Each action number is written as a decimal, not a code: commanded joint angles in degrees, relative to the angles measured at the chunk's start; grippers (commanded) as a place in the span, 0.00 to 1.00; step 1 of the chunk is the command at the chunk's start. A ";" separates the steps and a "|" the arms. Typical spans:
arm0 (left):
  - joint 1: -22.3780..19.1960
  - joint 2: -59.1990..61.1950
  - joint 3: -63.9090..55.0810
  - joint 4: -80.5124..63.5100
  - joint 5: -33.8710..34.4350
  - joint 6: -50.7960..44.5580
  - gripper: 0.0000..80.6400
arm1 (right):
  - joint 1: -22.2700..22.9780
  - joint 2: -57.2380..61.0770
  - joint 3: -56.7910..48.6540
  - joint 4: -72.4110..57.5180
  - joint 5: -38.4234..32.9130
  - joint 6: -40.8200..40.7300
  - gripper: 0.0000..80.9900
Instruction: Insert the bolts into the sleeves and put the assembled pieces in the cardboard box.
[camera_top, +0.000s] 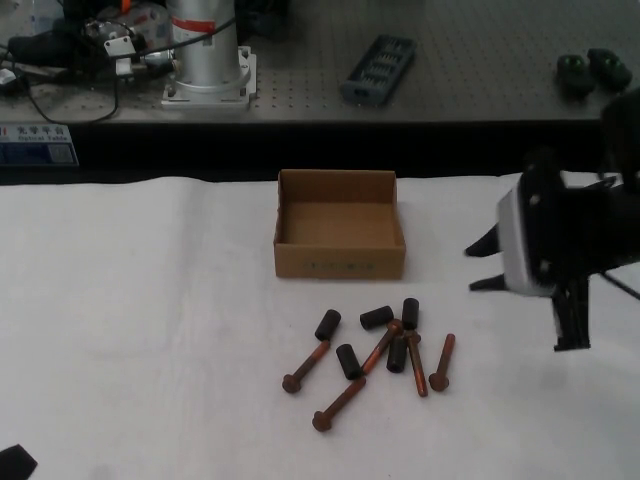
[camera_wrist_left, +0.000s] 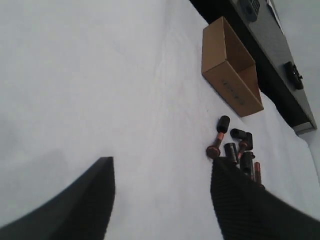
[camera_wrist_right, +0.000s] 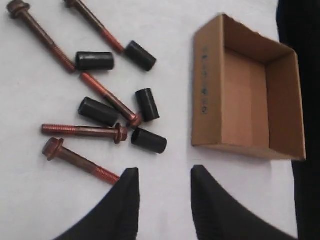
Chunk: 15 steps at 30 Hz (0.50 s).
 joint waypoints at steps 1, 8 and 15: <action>0.18 0.00 -0.63 -3.98 -4.37 5.19 0.52 | -0.63 -0.92 -0.46 0.31 -1.49 0.50 0.33; 0.18 0.00 -0.63 -4.58 -4.66 7.02 0.52 | 1.51 5.65 -0.16 0.83 8.10 -13.33 0.33; 0.18 0.00 -0.63 -4.58 -4.55 7.61 0.52 | 1.51 9.78 -0.16 0.83 10.09 -23.10 0.33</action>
